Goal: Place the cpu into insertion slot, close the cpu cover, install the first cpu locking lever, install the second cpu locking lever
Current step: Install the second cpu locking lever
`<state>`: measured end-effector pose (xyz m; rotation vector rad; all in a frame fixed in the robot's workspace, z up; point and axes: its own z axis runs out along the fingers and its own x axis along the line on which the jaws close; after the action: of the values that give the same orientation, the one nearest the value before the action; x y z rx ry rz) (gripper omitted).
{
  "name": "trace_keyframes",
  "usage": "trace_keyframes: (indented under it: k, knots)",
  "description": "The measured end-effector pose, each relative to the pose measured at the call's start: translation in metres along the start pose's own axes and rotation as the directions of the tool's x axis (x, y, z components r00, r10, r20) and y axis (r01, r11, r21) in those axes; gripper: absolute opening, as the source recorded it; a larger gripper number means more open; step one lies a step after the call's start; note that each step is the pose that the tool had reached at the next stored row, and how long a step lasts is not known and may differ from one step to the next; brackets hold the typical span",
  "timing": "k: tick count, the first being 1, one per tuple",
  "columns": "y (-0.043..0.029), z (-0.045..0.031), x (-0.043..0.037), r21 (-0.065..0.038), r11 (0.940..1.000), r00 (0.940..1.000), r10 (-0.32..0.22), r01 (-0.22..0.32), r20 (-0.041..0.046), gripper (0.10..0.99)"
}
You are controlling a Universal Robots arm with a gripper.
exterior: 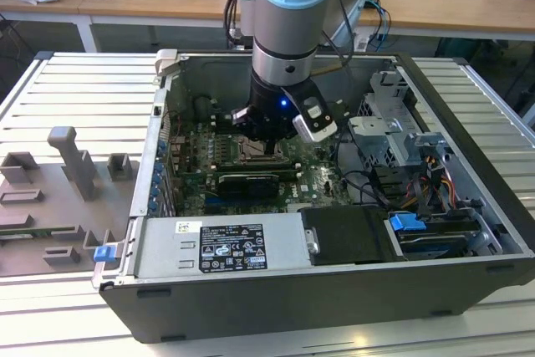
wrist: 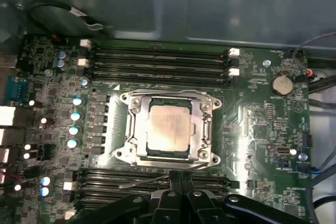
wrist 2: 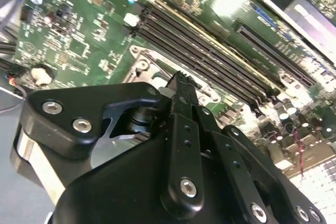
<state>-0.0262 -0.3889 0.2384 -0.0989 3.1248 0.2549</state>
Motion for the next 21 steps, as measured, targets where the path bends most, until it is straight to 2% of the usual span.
trace_keyframes:
  k: [5, 6, 8, 12, 15, 18, 21]
  knots:
    - [0.0004, 0.0012, 0.0159, 0.0, 1.0, 1.0, -0.005, 0.005, -0.0007, 0.106]
    - [0.0008, 0.0022, 0.025, 0.0, 1.0, 1.0, -0.005, 0.005, -0.0008, 0.106]
    - [0.0004, 0.0081, 0.0341, -0.001, 1.0, 1.0, -0.009, 0.009, -0.0015, 0.106]
    - [-0.001, 0.0161, 0.0354, -0.004, 0.9999, 0.9999, -0.012, 0.012, -0.0018, 0.106]
    - [-0.0019, 0.0199, 0.0364, -0.011, 0.9999, 0.9999, -0.012, 0.012, -0.0012, 0.106]
    - [-0.0025, 0.024, 0.043, -0.022, 0.9997, 0.9999, -0.012, 0.012, -0.0003, 0.106]
    - [-0.0032, 0.028, 0.0437, -0.028, 0.9995, 0.9999, -0.012, 0.012, 0.0001, 0.106]
